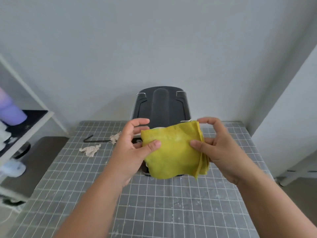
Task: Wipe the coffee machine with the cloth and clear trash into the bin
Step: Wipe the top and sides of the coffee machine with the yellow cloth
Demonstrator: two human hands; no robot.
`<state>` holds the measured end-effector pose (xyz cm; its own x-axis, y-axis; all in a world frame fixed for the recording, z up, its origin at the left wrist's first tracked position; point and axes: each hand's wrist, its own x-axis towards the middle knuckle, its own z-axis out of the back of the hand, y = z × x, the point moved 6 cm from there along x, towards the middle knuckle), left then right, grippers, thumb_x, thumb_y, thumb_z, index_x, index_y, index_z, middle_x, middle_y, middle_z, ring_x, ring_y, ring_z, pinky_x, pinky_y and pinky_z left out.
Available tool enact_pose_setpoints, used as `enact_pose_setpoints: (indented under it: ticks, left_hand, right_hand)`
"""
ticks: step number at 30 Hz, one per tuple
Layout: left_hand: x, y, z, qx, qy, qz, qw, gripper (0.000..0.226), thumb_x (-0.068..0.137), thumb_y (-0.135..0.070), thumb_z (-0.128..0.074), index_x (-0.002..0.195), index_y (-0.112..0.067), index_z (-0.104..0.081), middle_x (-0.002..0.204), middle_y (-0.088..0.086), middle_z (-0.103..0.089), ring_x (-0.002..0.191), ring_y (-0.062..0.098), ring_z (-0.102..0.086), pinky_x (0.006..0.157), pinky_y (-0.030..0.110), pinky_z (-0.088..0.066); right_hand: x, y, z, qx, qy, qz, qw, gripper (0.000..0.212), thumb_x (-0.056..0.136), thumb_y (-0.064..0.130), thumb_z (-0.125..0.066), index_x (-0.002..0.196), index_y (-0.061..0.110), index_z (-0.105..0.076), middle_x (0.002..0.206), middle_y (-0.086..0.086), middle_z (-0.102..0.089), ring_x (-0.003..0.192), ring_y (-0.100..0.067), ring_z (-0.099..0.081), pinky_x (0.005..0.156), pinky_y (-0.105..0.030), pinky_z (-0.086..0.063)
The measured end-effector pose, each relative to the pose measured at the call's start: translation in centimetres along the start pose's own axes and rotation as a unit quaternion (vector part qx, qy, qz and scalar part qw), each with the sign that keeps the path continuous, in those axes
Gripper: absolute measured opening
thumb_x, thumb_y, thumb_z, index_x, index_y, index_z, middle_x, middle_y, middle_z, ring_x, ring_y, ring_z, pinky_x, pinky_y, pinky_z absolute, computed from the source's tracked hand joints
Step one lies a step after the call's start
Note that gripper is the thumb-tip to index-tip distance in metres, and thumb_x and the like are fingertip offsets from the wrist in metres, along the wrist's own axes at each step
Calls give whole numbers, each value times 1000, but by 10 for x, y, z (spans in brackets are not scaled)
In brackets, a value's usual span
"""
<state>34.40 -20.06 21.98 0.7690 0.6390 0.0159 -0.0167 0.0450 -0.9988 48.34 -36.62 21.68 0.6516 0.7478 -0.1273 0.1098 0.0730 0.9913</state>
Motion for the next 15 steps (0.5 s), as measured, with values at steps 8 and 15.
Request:
enact_pose_setpoints:
  ticks: [8,15]
  left_hand:
    - [-13,-1,61,33,-63,-42,997,24,73,-17,-80,90,-26,-65,99,0,-71,82,18,-62,76,36,-50]
    - [-20,14,94,172,9,-11,985,52,46,-65,-82,92,-42,-68,95,-15,-64,92,6,-61,79,28,-51]
  right_hand:
    - [6,-1,-65,-332,99,40,937,53,68,31,-84,115,46,-64,99,25,-63,90,0,-62,77,-13,-49]
    - [17,27,-111,-412,39,172,894,15,71,31,-81,80,37,-71,109,16,-56,99,-3,-54,80,-16,-42]
